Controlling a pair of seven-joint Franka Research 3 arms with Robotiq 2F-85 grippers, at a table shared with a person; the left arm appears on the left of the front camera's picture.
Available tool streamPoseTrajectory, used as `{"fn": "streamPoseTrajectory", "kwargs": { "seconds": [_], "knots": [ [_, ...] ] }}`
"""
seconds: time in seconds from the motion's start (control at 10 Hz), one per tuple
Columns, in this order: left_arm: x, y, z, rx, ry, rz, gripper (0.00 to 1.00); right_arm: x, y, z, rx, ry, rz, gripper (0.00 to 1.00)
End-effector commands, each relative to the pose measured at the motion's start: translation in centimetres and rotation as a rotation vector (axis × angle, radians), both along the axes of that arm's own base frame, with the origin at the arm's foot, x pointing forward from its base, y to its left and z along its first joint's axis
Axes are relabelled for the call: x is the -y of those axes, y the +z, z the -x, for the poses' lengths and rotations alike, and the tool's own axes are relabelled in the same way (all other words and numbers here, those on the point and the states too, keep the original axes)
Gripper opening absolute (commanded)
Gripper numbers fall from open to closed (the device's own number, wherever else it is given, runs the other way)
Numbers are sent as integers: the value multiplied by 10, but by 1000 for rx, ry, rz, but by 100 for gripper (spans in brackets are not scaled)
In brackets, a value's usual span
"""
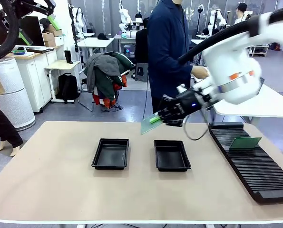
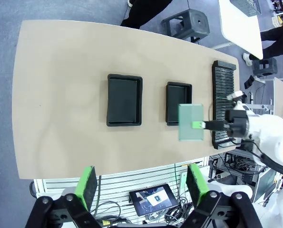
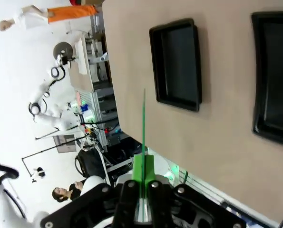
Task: Inspect and transfer BCBs to ESD trays.
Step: Pick up the Blank PCB from the PCB Rack and place it in the left ESD tray.
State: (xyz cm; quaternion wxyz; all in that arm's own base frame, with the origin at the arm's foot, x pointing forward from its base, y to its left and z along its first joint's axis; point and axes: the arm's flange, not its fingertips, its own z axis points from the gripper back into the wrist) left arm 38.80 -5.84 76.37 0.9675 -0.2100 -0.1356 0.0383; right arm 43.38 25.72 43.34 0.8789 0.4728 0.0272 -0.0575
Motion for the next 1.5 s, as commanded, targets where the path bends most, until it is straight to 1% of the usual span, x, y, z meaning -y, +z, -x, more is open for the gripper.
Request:
{"fn": "streamPoseTrajectory", "kwargs": {
  "seconds": [0.0, 0.2, 0.5, 0.7, 0.9, 1.3, 1.4],
  "knots": [
    [-1, -1, 0, 0, 4, 4, 100, -34, -15, -25, 50, -22, -29, 3],
    [-1, -1, 0, 0, 4, 4, 100, -66, -32, -34, 74, 2, -36, 3],
    [-1, -1, 0, 0, 4, 4, 100, -113, -55, -48, 106, 12, 9, 3],
    [-1, -1, 0, 0, 4, 4, 100, -130, -67, -51, 124, -1, 17, 3],
    [-1, -1, 0, 0, 4, 4, 100, -146, -86, -52, 106, 1, 38, 3],
    [-1, -1, 0, 0, 4, 4, 100, -160, -110, -49, 119, -20, 102, 3],
    [-1, -1, 0, 0, 4, 4, 100, -162, -117, -49, 112, -15, 115, 3]
  ]
}}
